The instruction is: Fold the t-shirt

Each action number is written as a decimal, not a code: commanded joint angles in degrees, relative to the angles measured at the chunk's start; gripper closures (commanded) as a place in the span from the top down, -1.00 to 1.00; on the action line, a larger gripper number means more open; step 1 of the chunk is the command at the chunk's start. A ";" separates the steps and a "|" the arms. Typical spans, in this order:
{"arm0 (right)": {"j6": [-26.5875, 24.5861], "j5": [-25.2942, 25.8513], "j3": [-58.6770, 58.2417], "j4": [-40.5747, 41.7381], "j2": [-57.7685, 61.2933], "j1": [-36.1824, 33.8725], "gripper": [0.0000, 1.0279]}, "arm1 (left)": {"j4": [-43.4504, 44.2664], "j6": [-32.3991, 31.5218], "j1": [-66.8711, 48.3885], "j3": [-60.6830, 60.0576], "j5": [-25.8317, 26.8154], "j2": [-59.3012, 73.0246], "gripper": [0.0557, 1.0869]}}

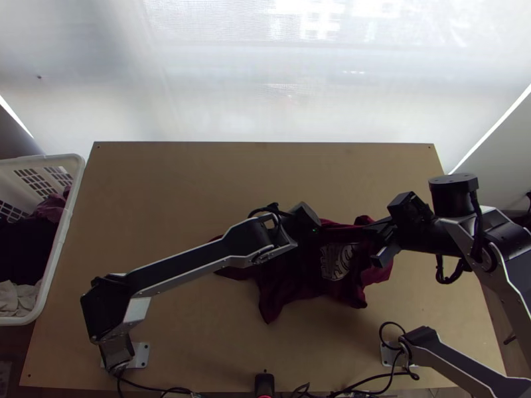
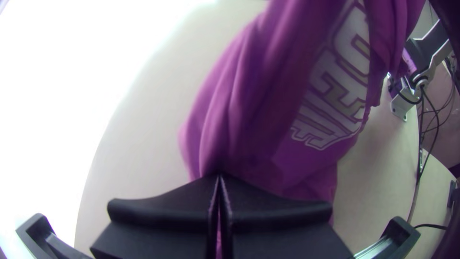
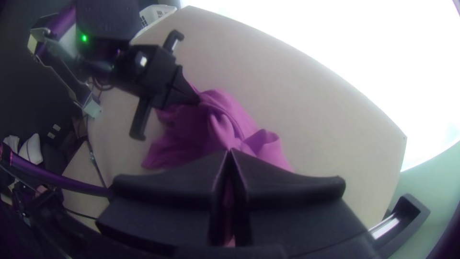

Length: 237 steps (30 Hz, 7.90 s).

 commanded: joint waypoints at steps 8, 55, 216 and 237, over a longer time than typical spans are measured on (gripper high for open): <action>1.14 -2.37 -0.44 -0.80 -0.02 0.01 -0.95 | -11.55 1.39 13.91 4.39 9.17 -15.02 -0.93; 2.28 -13.62 0.88 -11.61 0.77 3.62 -0.95 | -32.47 5.00 65.24 25.04 33.87 -28.03 -0.93; -2.99 0.79 -3.34 12.73 26.26 17.94 -0.95 | -32.38 31.19 79.83 -20.66 39.49 -41.56 -0.93; -3.17 0.88 7.74 3.24 23.54 20.58 -0.56 | -33.44 33.47 82.29 -23.12 38.70 -46.22 -0.93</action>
